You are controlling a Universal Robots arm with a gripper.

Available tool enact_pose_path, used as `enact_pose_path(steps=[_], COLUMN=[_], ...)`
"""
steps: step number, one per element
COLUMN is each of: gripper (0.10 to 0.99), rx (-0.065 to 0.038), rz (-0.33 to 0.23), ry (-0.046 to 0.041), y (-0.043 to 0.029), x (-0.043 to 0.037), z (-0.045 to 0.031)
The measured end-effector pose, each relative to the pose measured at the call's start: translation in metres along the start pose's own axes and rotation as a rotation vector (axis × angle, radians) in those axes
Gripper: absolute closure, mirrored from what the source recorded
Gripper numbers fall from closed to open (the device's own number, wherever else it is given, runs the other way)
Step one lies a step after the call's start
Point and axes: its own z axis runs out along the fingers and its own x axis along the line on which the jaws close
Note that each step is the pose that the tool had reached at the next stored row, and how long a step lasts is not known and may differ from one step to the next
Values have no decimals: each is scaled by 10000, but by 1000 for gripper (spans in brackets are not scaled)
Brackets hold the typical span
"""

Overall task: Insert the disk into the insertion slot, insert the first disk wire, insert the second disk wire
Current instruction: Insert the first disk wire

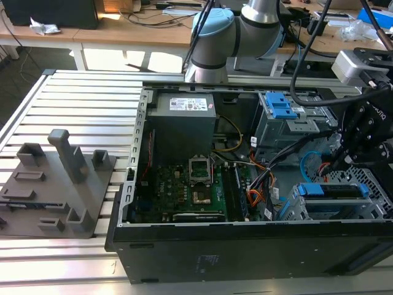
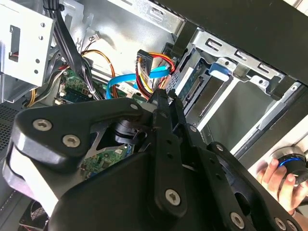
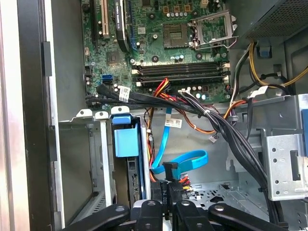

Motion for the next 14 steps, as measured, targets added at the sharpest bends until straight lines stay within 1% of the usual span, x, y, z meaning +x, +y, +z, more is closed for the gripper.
enact_pose_path(steps=[4,6,12,14], gripper=[910,910,910,910], rx=[-14,-14,-15,-15], rz=[2,2,2,0], ry=[1,0,-10,-10], y=[-68,-75,-91,-94], x=[-4,39,235,261], z=[-3,-3,-1,-1])
